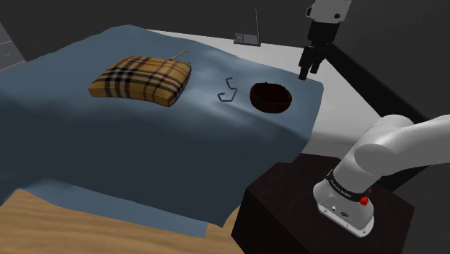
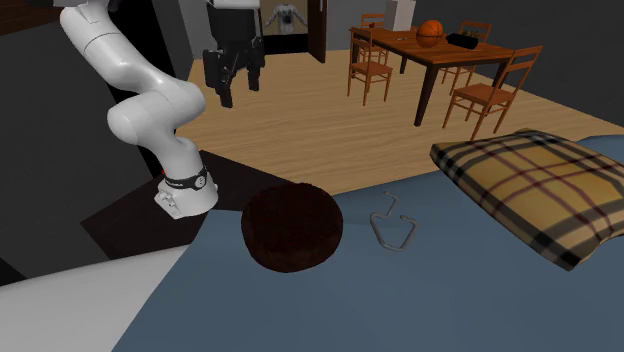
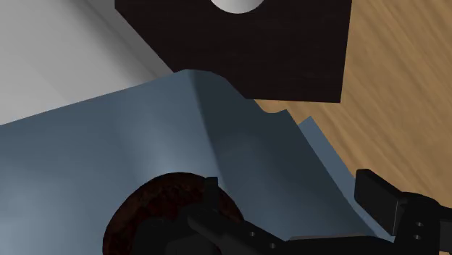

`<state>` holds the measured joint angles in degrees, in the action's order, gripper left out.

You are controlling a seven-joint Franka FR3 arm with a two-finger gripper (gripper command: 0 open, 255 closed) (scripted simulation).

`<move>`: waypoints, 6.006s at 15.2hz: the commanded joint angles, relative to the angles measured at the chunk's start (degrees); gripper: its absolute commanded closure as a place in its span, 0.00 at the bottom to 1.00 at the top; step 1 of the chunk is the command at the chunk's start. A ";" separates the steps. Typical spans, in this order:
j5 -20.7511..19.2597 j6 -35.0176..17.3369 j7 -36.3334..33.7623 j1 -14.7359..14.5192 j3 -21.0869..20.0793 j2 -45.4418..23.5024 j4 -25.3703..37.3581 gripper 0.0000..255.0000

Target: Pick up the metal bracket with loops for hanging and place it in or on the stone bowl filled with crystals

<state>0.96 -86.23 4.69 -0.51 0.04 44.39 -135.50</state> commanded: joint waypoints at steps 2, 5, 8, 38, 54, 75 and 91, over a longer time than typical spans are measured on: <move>0.15 -1.60 -0.56 -0.11 -0.56 -1.87 0.30 0.00; 0.40 -6.15 -2.26 -0.37 -2.19 -7.74 1.68 0.00; 0.32 -10.25 -4.01 -0.53 -3.74 -13.91 3.79 0.00; -11.46 -24.52 -18.99 -4.02 -8.82 -68.74 42.57 0.00; -11.56 -25.59 -19.06 -3.94 -8.75 -69.00 41.76 1.00; -10.54 -13.35 -17.38 -4.11 -9.13 -65.74 50.89 1.00; -10.07 -3.62 -15.71 -3.96 -9.16 -63.44 58.47 1.00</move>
<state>-9.29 -89.39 -11.28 -4.81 -9.16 -20.42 -75.24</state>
